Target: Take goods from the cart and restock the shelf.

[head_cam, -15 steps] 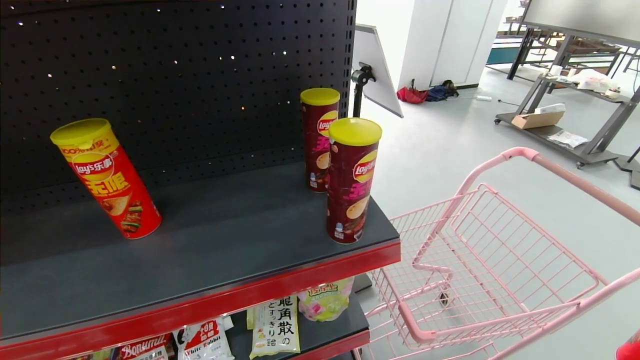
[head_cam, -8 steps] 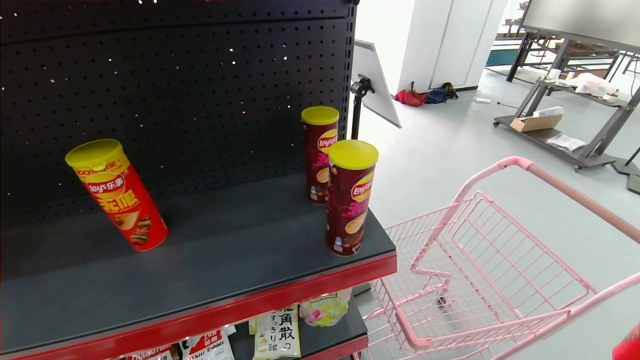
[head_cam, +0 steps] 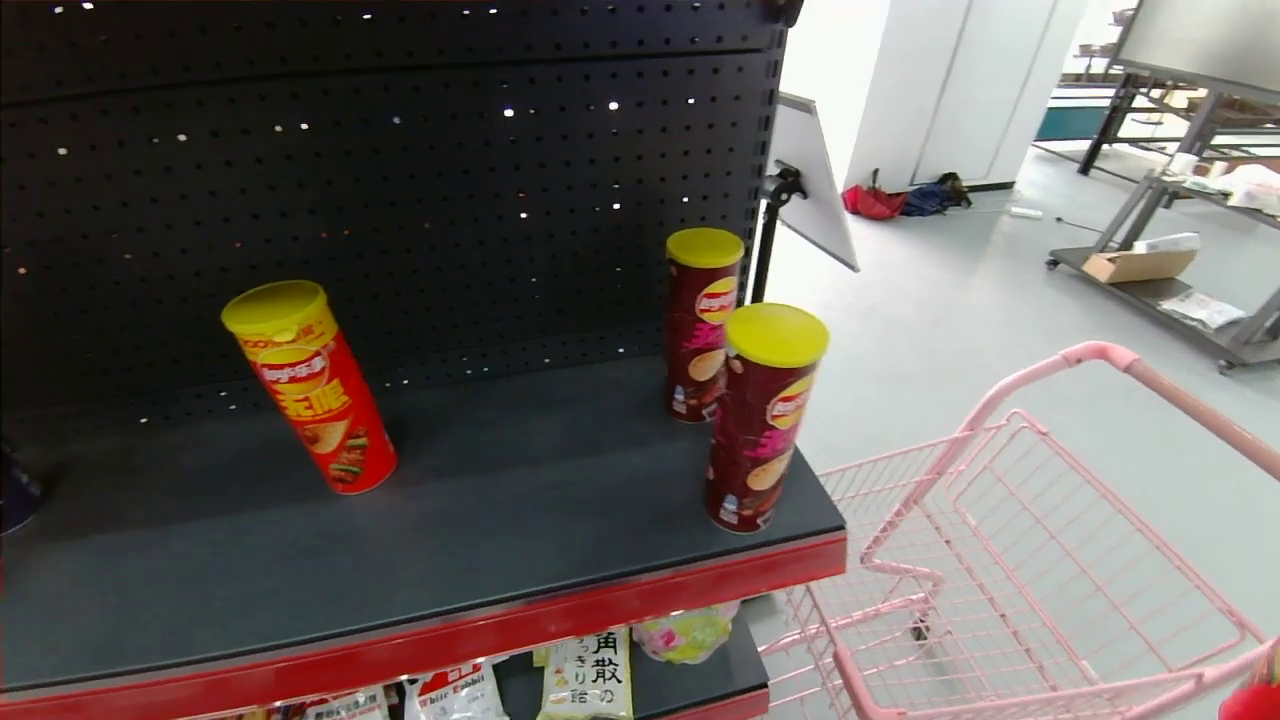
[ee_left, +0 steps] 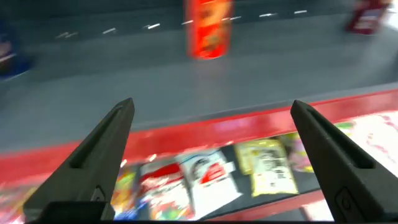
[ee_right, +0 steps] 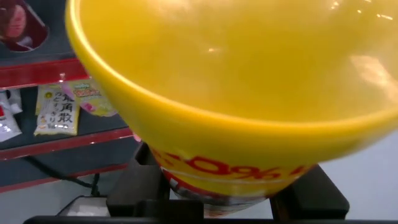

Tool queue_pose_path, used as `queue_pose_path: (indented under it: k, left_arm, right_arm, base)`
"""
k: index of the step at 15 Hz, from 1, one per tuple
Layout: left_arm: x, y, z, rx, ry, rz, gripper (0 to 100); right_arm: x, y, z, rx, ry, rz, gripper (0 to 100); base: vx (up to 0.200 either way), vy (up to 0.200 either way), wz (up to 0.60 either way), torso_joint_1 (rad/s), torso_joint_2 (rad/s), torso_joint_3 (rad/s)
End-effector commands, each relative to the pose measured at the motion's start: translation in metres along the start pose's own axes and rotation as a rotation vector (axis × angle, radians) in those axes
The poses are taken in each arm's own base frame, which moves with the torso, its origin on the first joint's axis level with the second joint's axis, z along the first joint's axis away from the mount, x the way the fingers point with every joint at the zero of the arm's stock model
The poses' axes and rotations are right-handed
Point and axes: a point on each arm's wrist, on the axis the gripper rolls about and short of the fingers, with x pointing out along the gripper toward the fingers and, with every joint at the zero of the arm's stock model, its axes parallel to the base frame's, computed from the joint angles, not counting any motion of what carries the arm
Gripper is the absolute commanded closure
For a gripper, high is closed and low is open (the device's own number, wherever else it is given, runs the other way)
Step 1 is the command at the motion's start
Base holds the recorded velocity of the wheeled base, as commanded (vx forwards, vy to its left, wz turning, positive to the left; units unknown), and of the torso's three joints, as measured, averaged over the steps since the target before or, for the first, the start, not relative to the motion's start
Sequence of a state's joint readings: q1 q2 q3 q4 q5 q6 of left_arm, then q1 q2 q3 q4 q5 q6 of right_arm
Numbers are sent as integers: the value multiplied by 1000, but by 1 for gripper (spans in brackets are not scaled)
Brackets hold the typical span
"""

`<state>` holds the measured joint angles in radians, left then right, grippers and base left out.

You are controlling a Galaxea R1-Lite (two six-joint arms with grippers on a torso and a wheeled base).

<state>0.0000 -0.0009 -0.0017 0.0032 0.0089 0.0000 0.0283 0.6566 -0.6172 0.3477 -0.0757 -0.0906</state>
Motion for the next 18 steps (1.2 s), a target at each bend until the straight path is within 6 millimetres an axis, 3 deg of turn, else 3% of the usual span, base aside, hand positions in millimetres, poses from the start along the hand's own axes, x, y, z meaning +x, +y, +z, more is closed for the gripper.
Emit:
queue_pose_path:
  k: [1, 8, 11, 14, 18]
  left_arm:
    - [0, 0, 0, 0, 1, 0, 0]
    - [0, 0, 0, 0, 1, 0, 0]
    - [0, 0, 0, 2, -1, 0, 0]
    - [0, 0, 0, 2, -1, 0, 0]
    - [0, 0, 0, 2, 1, 0, 0]
  right_arm:
    - [1, 0, -1, -1, 5, 5, 100]
    - [0, 1, -10, 41, -78, 8, 100]
    - [-2, 4, -29, 49, -186, 57, 100]
    - [-2, 5, -42, 48, -175, 61, 100]
    - [0, 5, -42, 48, -165, 63, 100]
  base:
    - [0, 0, 600, 27, 2, -2]
    - [0, 0, 86, 0, 0, 0]
    - [0, 0, 0, 0, 0, 0]
    - [0, 200, 0, 2, -1, 5]
    - [0, 200, 0, 6, 1, -1]
